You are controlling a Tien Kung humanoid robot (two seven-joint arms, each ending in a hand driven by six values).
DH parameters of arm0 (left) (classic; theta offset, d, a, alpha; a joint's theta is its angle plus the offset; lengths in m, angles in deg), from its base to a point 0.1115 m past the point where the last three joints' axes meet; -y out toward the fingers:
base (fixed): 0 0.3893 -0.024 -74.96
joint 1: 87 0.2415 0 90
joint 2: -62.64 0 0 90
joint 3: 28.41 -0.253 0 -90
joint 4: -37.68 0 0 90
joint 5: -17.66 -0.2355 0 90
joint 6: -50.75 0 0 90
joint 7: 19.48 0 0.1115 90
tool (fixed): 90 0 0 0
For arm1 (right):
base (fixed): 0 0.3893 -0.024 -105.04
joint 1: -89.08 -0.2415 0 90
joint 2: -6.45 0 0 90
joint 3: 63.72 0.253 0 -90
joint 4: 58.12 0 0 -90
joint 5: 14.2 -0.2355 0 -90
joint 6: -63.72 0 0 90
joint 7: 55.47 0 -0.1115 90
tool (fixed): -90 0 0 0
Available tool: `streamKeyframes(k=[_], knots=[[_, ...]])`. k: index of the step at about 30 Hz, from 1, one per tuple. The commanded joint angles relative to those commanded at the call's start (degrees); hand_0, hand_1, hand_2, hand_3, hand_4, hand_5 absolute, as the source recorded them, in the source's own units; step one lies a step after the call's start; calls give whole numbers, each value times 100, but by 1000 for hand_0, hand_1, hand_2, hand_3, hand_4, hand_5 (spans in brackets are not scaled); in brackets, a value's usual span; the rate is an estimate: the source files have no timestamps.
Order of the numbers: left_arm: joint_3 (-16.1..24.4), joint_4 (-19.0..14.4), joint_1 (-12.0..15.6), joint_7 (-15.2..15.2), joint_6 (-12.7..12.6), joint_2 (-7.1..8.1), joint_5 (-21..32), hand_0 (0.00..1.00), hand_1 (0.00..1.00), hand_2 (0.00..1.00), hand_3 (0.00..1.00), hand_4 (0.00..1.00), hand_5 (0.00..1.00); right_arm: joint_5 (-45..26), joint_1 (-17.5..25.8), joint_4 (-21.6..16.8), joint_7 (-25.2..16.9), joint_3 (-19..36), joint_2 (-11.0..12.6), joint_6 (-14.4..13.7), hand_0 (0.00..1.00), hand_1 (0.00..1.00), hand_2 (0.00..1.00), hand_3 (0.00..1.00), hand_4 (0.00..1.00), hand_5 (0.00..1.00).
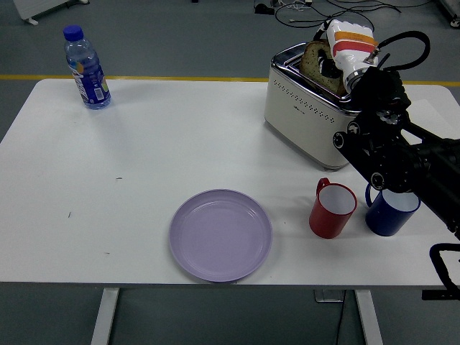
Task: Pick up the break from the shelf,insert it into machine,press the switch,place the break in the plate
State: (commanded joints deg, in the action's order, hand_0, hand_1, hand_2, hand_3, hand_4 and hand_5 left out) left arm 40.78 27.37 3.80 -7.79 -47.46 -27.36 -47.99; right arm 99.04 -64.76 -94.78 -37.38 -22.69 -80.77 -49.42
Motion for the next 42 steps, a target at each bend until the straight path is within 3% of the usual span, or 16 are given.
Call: streamKeyframes(k=[13, 25, 27, 34, 36, 42], knots=[[-4, 0, 9, -4, 4, 0, 28, 677, 665, 695, 811, 526, 998, 176, -133, -471, -112, 235, 238, -309, 198, 289, 393, 524, 434, 2], [-41, 0, -13, -12, 5, 0, 89, 677, 665, 695, 811, 525, 998, -107, -156, -1499, -45, 346, 660, -409, 192, 281, 386, 522, 426, 2], [-41, 0, -11, -11, 9, 0, 87, 677, 665, 694, 812, 527, 998, -273, -131, -1823, -5, 354, 776, -404, 182, 264, 370, 510, 472, 2], [-39, 0, -9, -19, 13, 0, 96, 677, 665, 694, 811, 527, 998, -926, 5, -2901, 150, 378, 1192, -250, 164, 249, 358, 512, 473, 2], [-38, 0, -8, -20, 13, 0, 98, 677, 665, 694, 811, 527, 998, -1005, 19, -3040, 162, 378, 1228, -234, 164, 249, 358, 512, 473, 2], [-17, 0, -10, -26, 16, 0, 92, 678, 665, 694, 811, 526, 998, -2010, 209, -3895, 281, 292, 1574, 23, 131, 224, 340, 501, 506, 2]])
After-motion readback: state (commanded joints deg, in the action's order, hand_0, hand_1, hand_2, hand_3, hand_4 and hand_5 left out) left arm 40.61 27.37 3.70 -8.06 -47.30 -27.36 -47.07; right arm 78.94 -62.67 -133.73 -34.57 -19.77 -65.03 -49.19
